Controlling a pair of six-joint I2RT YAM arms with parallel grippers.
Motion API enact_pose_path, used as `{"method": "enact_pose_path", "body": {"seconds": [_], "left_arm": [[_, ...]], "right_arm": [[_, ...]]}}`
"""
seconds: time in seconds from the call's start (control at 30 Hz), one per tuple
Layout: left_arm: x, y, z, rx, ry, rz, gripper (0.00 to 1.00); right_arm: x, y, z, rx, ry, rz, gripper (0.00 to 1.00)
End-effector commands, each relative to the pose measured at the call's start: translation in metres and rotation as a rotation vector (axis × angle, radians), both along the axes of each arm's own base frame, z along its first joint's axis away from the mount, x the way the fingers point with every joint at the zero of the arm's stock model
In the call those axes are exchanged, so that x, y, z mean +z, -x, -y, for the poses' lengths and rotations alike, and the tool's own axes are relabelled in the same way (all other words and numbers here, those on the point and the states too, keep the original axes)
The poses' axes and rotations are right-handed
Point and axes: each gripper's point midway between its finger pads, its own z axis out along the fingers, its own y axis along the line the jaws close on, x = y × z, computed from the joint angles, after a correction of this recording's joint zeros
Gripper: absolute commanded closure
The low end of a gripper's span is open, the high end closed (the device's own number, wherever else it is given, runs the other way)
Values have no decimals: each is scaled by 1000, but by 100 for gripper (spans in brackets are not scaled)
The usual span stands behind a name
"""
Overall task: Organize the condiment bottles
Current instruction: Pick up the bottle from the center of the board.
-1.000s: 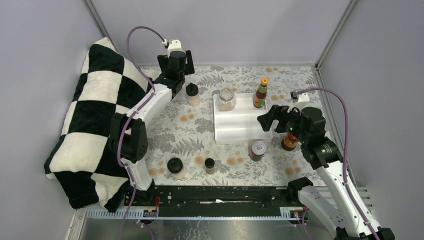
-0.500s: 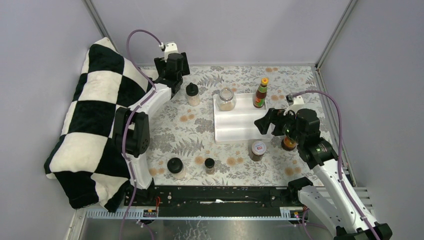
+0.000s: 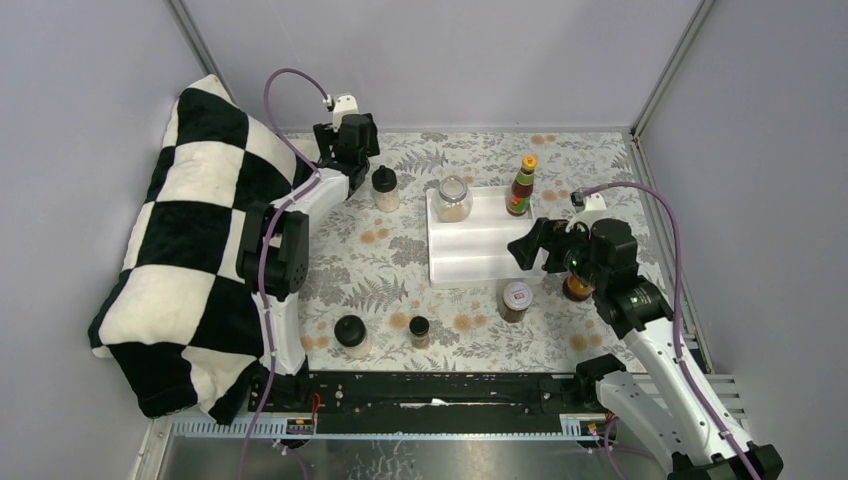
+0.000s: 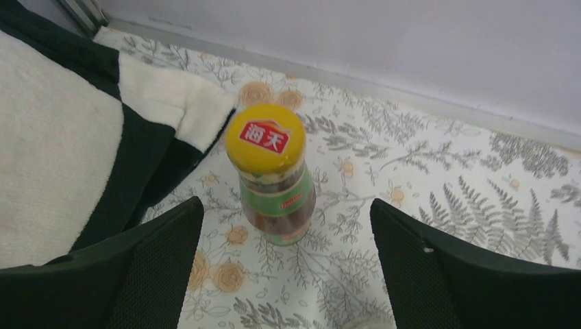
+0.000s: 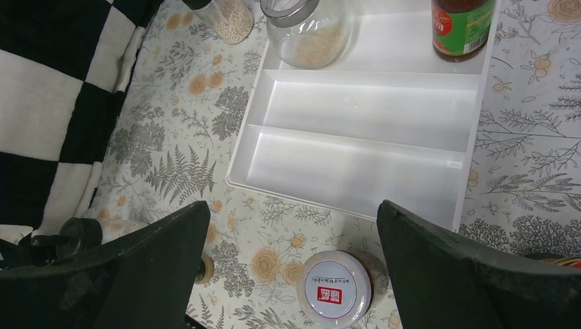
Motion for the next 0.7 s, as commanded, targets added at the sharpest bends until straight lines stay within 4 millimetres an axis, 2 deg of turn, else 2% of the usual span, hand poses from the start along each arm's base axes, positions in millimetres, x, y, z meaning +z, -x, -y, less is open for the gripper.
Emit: {"method": "enact_pose_path", "body": {"seconds": [0.0, 0.2, 0.33, 0.5, 0.67], "left_arm": [[32, -15, -13, 69, 14, 160, 6], [31, -22, -16, 72, -10, 182, 11], [26, -28, -19, 82, -21, 160, 28], [23, -29, -21, 94, -20, 159, 32], [24, -31, -23, 100, -34, 160, 31]], "right_arm": [[5, -3, -6, 25, -25, 24, 0], [2, -4, -8, 34, -29, 17, 0], [0, -5, -8, 33, -27, 16, 0], [-1, -5, -9, 37, -28, 13, 0], [-1, -4, -10, 45, -32, 14, 0]]}}
